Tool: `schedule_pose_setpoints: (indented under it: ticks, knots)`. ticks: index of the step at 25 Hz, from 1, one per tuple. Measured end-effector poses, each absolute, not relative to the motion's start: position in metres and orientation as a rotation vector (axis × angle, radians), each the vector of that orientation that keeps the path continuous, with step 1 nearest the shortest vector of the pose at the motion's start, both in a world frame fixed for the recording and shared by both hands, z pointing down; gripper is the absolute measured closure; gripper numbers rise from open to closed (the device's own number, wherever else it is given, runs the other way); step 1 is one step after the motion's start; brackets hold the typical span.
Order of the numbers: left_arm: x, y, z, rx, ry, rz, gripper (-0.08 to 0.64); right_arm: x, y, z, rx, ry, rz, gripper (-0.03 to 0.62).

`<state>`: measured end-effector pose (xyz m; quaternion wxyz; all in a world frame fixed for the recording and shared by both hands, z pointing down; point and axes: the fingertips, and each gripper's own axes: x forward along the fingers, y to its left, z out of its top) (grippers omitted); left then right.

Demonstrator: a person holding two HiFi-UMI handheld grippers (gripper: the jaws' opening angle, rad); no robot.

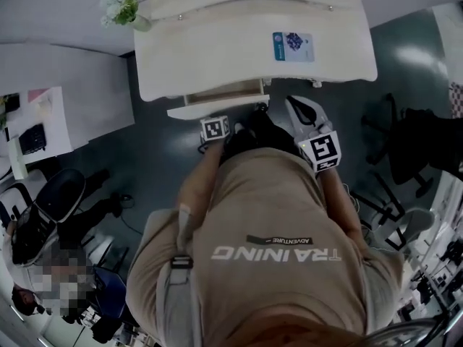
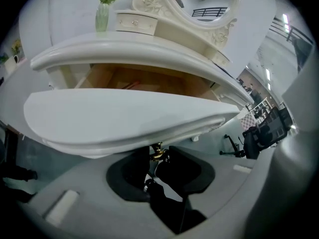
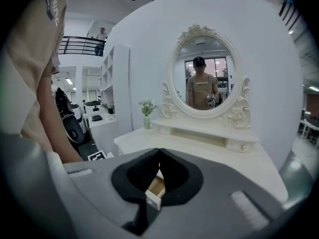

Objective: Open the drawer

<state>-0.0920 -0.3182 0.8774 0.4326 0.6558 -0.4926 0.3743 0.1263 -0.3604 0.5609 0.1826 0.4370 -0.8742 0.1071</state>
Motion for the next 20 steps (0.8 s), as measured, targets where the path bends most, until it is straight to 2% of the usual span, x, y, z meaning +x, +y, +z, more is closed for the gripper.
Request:
schedule_pose_setpoints:
  ticks: [9,20]
  knots:
    - [-0.085,-0.301,0.879,1.717,-1.255,0.888,0.430,0.135,-0.291,0.582,1.274,-2.373,0.368,0.589]
    - [-0.085,-0.260,0.874,1.689,-1.278,0.966,0.430,0.153,-0.281,0.578,1.197,-2.469,0.351,0.589]
